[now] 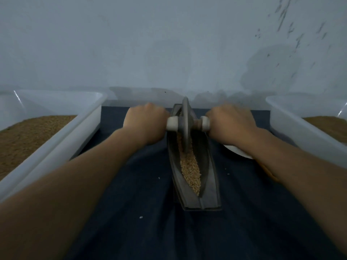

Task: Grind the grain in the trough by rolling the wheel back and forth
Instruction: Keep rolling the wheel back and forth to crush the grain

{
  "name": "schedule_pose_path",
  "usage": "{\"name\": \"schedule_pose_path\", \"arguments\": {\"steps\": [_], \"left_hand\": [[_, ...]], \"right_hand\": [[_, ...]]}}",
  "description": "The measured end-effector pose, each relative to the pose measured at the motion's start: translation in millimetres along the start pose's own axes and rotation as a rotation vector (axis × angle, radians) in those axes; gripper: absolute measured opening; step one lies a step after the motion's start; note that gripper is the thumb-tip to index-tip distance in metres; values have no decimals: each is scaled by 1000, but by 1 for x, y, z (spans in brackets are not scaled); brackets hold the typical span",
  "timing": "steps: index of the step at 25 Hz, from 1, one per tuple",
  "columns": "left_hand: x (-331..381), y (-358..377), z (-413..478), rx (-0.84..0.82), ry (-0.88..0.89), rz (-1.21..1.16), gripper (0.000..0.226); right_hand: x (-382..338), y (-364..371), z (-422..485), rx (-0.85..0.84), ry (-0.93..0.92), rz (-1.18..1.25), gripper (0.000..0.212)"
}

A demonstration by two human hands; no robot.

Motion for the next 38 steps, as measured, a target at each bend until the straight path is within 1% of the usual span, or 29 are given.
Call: {"name": "schedule_pose_path", "arguments": {"steps": [2,5,9,11,14,17,19,20,22,23,24,25,27,30,32,35,37,38], "left_hand": [[5,-3,-31,3,25,-1,13],[7,-14,-47,94,33,62,11],[7,-2,-14,58,31,97,12],[4,2,14,101,-12,144,13],[4,-3,38,124,-15,199,14],[5,-7,15,113,9,152,13],[5,-7,-20,104,9,73,6],[6,-10,-39,112,15,48,12],[8,-20,-67,140,51,67,34],[8,-27,-73,182,69,82,40],[8,-33,-73,230,80,92,41],[9,-33,-69,231,76,101,37],[11,-18,-55,174,52,127,25],[8,0,-16,108,-7,88,5],[4,4,3,68,-45,83,10],[5,-2,-2,61,-47,66,11],[8,-9,-25,117,-19,94,6],[10,-14,-39,160,9,111,13]], "right_hand": [[-3,-7,-31,4,-37,-17,24],[2,-10,-56,-17,-16,-6,21],[5,4,-20,-36,30,31,14],[9,14,13,-27,70,49,18],[14,23,35,-51,112,87,14],[8,15,9,-14,67,68,17],[-1,0,-20,28,-2,14,15],[-4,-8,-35,38,-34,-14,15],[-8,-21,-62,51,-67,-47,22],[-7,-25,-71,46,-68,-44,27],[-5,-26,-75,34,-59,-36,29],[-4,-24,-74,18,-40,-31,29],[-1,-15,-59,-4,-5,-19,20],[0,2,-16,-18,39,-1,7],[-1,6,9,-31,50,-2,5],[-2,1,4,-18,48,19,13],[-2,-2,-24,3,26,36,15],[-1,-3,-41,25,-2,26,21]]}}
Point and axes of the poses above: each hand's wrist, its own z-axis towards the middle knuckle, its own y-axis out of the palm, x = y × z, the point moved 4 cm from there along z, towards the middle knuckle, and after that the axes turned 7 degrees about z, right-handed, at the moved point
